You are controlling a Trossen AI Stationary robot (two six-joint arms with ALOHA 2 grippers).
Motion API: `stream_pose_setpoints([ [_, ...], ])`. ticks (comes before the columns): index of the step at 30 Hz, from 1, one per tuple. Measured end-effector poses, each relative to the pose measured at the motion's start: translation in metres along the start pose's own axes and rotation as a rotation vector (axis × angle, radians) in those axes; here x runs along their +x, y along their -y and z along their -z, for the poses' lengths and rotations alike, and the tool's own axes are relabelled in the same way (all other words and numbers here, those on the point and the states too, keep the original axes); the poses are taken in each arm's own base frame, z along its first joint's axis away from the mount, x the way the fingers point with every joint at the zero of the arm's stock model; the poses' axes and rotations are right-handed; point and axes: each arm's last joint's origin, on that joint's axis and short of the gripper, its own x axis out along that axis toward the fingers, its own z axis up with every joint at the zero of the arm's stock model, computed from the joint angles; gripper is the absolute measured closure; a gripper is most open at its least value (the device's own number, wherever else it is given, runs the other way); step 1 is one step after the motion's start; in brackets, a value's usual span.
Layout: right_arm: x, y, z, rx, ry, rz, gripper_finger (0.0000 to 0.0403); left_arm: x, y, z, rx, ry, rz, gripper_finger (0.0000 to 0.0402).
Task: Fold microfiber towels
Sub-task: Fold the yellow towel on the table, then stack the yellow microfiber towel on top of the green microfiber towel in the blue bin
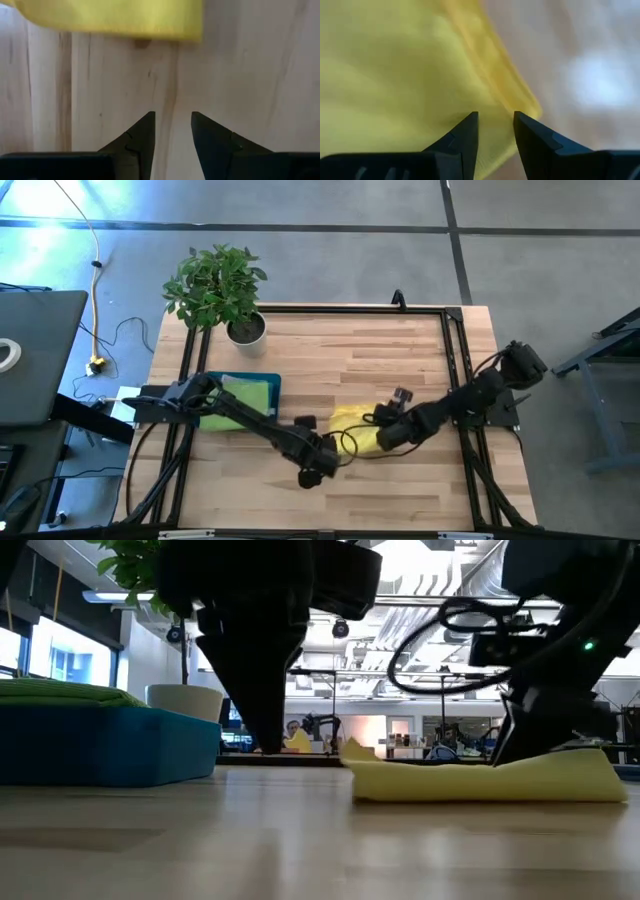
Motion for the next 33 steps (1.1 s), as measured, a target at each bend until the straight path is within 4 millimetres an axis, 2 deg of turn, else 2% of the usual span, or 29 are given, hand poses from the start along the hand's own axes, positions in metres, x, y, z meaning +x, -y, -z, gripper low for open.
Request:
stream_pose_setpoints([
  [4,0.003,0.011,-0.001,-0.004,-0.003,0.103,0.0287,-0.002,0.007,0.003,-0.001,0.009,0.006,0.0286],
  [10,-0.007,0.016,-0.006,0.018,0.027,0.083,0.0287,-0.004,0.014,0.007,-0.016,0.014,0.012,0.0286],
  [15,-0.043,0.028,-0.010,0.069,0.044,0.055,0.0287,-0.004,0.016,0.009,-0.029,0.005,0.012,0.0286],
  [21,-0.083,0.034,-0.007,0.024,0.178,-0.073,0.0287,-0.004,0.015,0.009,-0.052,0.006,0.007,0.0286],
  [26,-0.111,0.045,0.002,-0.004,0.362,-0.069,0.0287,-0.004,0.015,0.008,-0.057,0.019,-0.004,0.0286],
  [29,-0.112,0.058,0.014,0.036,0.409,-0.082,0.0287,-0.004,0.016,0.007,-0.059,0.029,-0.004,0.0286],
  [33,-0.099,0.068,0.034,0.125,0.467,-0.150,0.0287,-0.004,0.016,0.007,-0.056,0.031,-0.003,0.0286],
])
